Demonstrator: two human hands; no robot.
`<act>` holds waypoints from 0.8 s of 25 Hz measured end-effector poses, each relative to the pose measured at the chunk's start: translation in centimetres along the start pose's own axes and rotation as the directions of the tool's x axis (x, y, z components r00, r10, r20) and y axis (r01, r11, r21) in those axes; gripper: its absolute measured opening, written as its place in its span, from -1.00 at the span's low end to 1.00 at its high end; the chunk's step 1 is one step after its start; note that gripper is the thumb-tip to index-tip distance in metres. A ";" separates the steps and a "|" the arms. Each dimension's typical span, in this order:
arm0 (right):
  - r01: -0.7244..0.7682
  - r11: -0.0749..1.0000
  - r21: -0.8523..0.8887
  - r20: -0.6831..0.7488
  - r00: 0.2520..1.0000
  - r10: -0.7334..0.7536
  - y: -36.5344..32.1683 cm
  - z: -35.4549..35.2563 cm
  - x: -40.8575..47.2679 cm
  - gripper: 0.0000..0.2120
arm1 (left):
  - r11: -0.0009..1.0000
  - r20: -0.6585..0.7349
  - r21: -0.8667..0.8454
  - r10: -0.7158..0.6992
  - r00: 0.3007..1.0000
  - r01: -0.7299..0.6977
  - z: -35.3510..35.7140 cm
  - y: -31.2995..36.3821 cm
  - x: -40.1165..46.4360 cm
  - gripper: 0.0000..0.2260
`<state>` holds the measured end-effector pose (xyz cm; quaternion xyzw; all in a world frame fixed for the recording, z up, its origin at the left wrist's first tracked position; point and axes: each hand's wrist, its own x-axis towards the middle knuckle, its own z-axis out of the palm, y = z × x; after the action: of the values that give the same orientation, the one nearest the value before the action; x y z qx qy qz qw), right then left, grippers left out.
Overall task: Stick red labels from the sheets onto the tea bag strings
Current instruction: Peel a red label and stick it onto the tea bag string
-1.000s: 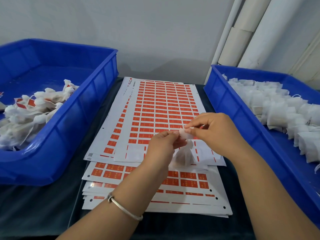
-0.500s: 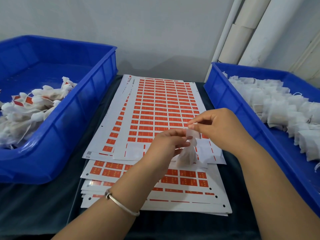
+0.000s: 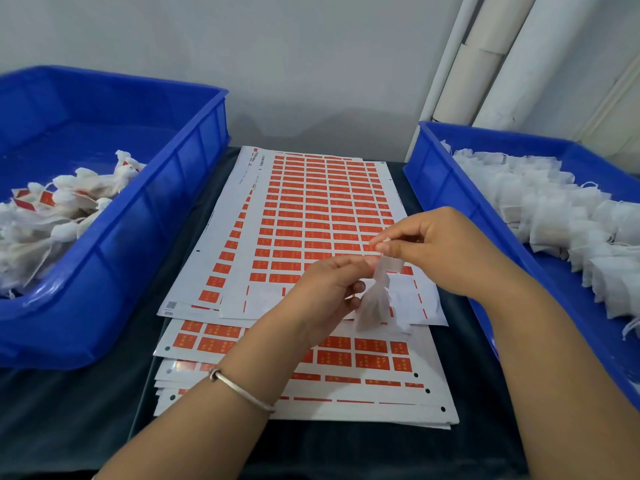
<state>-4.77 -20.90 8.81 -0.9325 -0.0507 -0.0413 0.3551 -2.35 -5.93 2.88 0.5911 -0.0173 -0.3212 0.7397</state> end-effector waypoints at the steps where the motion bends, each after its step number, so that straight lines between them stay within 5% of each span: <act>1: 0.009 1.000 0.002 0.005 1.000 -0.009 -0.1 -0.1 0.0 -0.77 | 1.000 0.019 0.017 0.007 1.000 -0.007 0.0 0.1 -0.1 -0.86; 7: 0.043 0.997 0.059 0.000 0.999 -0.043 -0.6 -0.3 -0.1 -0.78 | 0.996 0.121 0.061 0.056 0.991 -0.063 -0.3 -0.1 0.0 -0.86; 16: -0.043 0.971 0.236 -0.024 0.998 0.050 -0.3 -0.2 0.0 -0.96 | 0.995 0.014 -0.014 0.102 0.995 -0.101 -0.5 0.0 0.3 -0.91; 20: -0.081 0.945 0.316 -0.057 0.993 0.104 0.3 0.4 -0.1 -0.73 | 0.990 -0.061 -0.012 0.140 0.988 -0.141 -0.7 0.0 0.4 -0.92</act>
<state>-4.86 -20.89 8.33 -0.8636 0.0002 -0.0500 0.5017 -1.74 -5.49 2.55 0.5916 -0.0342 -0.2504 0.7656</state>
